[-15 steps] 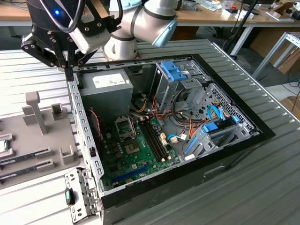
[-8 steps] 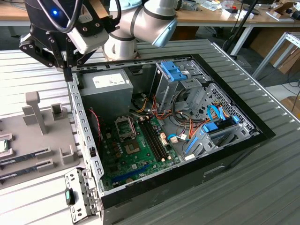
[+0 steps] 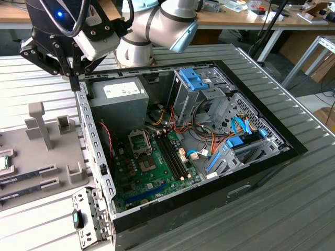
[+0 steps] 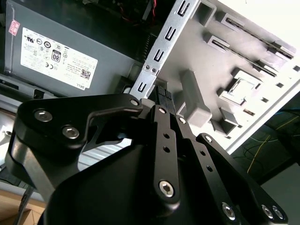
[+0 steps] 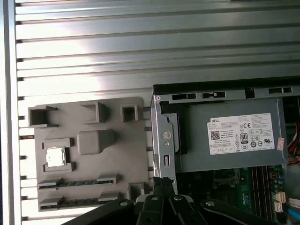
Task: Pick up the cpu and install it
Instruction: 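Reach for the cpu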
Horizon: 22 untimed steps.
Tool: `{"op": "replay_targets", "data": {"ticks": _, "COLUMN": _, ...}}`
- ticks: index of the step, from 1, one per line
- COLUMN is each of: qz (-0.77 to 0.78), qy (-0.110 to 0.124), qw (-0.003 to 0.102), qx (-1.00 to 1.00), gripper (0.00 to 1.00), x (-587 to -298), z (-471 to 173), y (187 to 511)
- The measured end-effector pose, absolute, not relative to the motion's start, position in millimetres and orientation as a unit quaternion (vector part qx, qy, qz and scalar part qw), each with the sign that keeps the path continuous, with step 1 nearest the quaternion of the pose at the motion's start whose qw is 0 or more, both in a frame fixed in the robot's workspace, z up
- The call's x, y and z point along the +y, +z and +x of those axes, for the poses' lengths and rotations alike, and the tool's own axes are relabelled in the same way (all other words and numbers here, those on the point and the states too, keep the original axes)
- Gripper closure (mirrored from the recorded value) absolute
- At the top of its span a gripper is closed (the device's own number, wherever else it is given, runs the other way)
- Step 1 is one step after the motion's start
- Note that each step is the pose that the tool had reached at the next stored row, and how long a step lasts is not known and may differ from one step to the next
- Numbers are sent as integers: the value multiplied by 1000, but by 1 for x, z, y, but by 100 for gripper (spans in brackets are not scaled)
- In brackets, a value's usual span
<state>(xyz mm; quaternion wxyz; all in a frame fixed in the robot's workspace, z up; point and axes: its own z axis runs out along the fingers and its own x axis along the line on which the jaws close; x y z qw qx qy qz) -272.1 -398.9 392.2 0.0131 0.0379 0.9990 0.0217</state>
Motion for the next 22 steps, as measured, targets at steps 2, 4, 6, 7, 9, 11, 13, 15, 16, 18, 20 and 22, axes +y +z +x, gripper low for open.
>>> {"op": "replay_targets", "data": {"ticks": 2, "qz": 38, "qy": 22, "qw": 13, "qx": 999, "gripper": 89, "x": -399, "z": -273, "y": 392}}
{"op": "replay_targets", "data": {"ticks": 4, "qz": 38, "qy": 22, "qw": 13, "qx": 999, "gripper": 89, "x": -399, "z": -273, "y": 392}}
{"op": "replay_targets", "data": {"ticks": 6, "qz": 38, "qy": 22, "qw": 13, "qx": 999, "gripper": 89, "x": -399, "z": -273, "y": 392}}
{"op": "replay_targets", "data": {"ticks": 7, "qz": 38, "qy": 22, "qw": 13, "qx": 999, "gripper": 89, "x": -399, "z": -274, "y": 392}}
{"op": "replay_targets", "data": {"ticks": 9, "qz": 38, "qy": 22, "qw": 13, "qx": 999, "gripper": 89, "x": -399, "z": -274, "y": 392}}
{"op": "replay_targets", "data": {"ticks": 11, "qz": 38, "qy": 22, "qw": 13, "qx": 999, "gripper": 89, "x": -399, "z": -274, "y": 392}}
{"op": "replay_targets", "data": {"ticks": 13, "qz": 38, "qy": 22, "qw": 13, "qx": 999, "gripper": 89, "x": -399, "z": -275, "y": 392}}
{"op": "replay_targets", "data": {"ticks": 15, "qz": 38, "qy": 22, "qw": 13, "qx": 999, "gripper": 89, "x": -399, "z": -275, "y": 392}}
{"op": "replay_targets", "data": {"ticks": 16, "qz": 38, "qy": 22, "qw": 13, "qx": 999, "gripper": 89, "x": -399, "z": -275, "y": 392}}
{"op": "replay_targets", "data": {"ticks": 18, "qz": 38, "qy": 22, "qw": 13, "qx": 999, "gripper": 89, "x": -399, "z": -276, "y": 392}}
{"op": "replay_targets", "data": {"ticks": 20, "qz": 38, "qy": 22, "qw": 13, "qx": 999, "gripper": 89, "x": -399, "z": -277, "y": 392}}
{"op": "replay_targets", "data": {"ticks": 22, "qz": 38, "qy": 22, "qw": 13, "qx": 999, "gripper": 89, "x": -399, "z": -277, "y": 392}}
